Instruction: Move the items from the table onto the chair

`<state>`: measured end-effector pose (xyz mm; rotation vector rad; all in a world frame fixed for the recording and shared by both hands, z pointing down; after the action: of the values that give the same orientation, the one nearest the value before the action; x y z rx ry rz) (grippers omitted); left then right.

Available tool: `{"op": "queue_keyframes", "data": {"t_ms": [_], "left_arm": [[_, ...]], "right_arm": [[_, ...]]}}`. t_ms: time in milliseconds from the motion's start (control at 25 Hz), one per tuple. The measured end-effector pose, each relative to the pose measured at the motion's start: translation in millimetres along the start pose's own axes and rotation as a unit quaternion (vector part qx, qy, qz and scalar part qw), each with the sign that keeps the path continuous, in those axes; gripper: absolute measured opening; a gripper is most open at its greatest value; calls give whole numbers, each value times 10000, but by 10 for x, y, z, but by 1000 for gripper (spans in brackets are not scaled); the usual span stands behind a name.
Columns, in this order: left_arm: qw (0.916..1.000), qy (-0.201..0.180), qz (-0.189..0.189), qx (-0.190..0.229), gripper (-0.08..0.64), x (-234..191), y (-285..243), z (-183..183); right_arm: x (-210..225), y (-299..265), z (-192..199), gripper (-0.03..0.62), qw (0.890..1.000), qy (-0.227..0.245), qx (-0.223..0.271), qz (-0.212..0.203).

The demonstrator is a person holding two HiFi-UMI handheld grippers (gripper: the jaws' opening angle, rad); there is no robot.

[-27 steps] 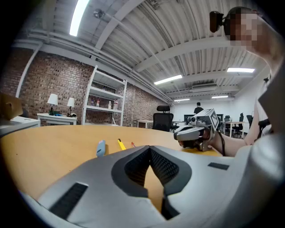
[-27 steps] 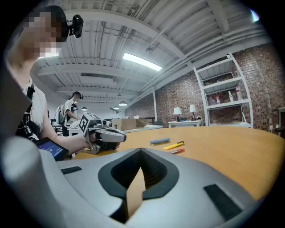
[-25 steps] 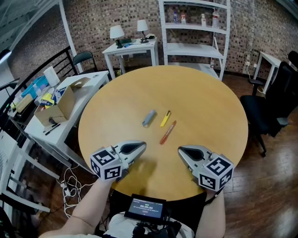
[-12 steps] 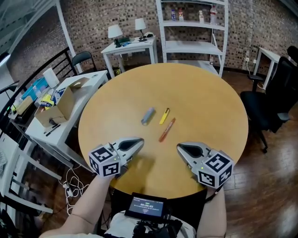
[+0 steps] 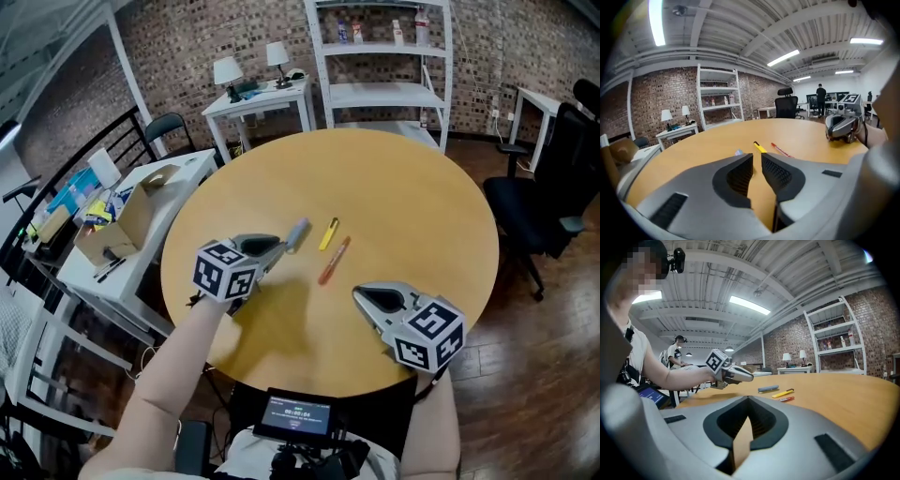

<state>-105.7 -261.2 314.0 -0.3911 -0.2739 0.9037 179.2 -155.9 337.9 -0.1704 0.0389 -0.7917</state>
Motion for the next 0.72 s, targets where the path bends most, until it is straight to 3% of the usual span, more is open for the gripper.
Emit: {"op": "queue_keyframes", "data": {"t_ms": [80, 200, 320, 520, 720], "left_arm": [[9989, -85, 75, -451, 87, -85, -177, -62], [9911, -369, -4, -1279, 244, -205, -406, -134], [9854, -355, -149, -1661, 253, -344, -552, -167], [9803, 236, 193, -1952, 253, -500, -728, -78], [9752, 496, 310, -2133, 259, -598, -805, -17]], "right_arm": [[1, 0, -1, 5, 10000, -7, 0, 0], [1, 0, -1, 5, 10000, -8, -2, -6], [-1, 3, 0, 5, 10000, -8, -5, -7], [-4, 6, 1, 5, 10000, -11, -9, -7], [2, 13, 0, 5, 10000, -15, -11, -3]]}}
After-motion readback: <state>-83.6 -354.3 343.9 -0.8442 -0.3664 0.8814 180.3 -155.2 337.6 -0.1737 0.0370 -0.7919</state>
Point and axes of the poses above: the fingertips, and each gripper's own axes: y backward along the fingers, x to its right, z out of its underside, the point moved 10 cm from there along y, backward along the fingers, and after that the axes turned 10 degrees about z, right-handed, at the moved point
